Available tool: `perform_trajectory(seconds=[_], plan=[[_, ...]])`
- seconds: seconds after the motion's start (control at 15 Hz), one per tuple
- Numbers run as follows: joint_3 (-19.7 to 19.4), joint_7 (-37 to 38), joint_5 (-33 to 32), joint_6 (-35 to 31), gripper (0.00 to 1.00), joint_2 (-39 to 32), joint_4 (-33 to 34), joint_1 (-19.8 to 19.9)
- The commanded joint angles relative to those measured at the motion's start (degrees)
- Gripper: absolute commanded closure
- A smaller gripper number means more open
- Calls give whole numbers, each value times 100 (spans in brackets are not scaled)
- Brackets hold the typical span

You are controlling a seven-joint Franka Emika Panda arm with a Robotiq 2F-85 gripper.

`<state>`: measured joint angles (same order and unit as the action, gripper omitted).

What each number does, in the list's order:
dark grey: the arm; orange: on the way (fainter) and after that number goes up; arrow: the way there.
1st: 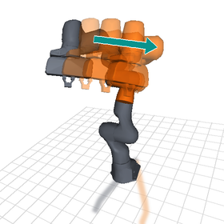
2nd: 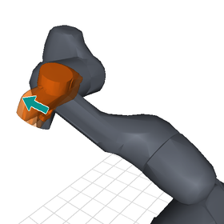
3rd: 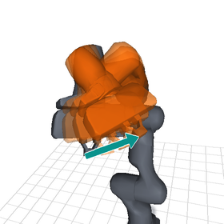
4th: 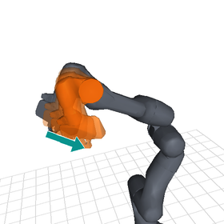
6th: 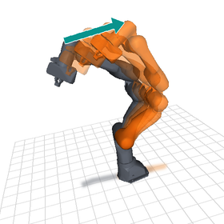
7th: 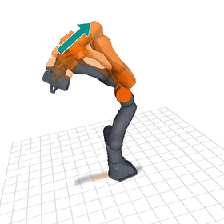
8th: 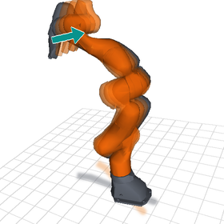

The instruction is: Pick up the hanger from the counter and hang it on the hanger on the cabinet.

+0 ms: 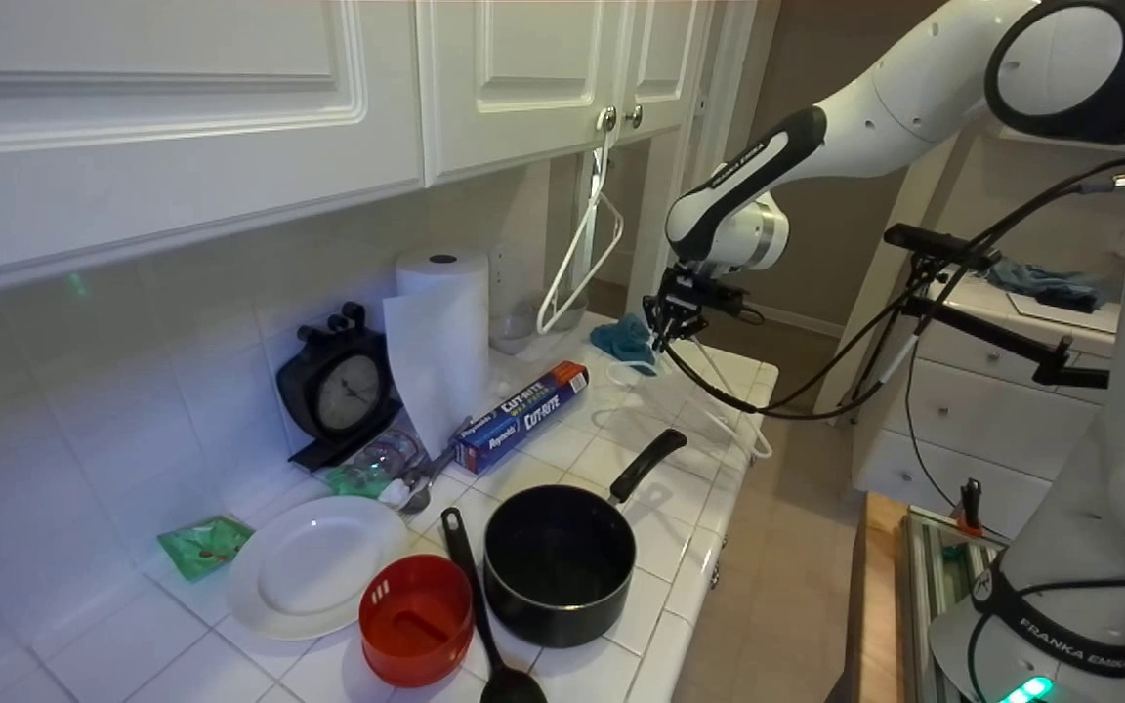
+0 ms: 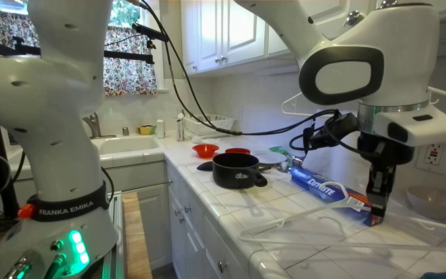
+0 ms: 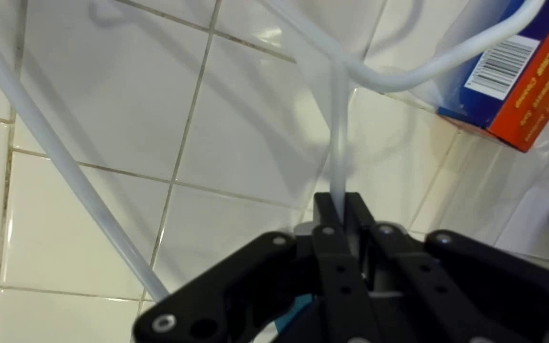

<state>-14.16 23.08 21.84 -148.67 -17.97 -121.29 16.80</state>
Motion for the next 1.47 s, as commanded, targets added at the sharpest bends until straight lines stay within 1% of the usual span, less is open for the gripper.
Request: perform_trajectory(seconds=[0.0, 0.27, 0.53, 0.93, 1.4], plan=[[9, -250, 141, -407, 94, 688, -664, -29], [-8, -360, 117, -847, 94, 1223, -1104, -54], [-7, -425, 99, -1082, 94, 1708, -1390, -82], [37, -504, 292, -1168, 94, 2291, -1488, -193], [18, -1025, 944, -1113, 94, 2726, -1412, -422]])
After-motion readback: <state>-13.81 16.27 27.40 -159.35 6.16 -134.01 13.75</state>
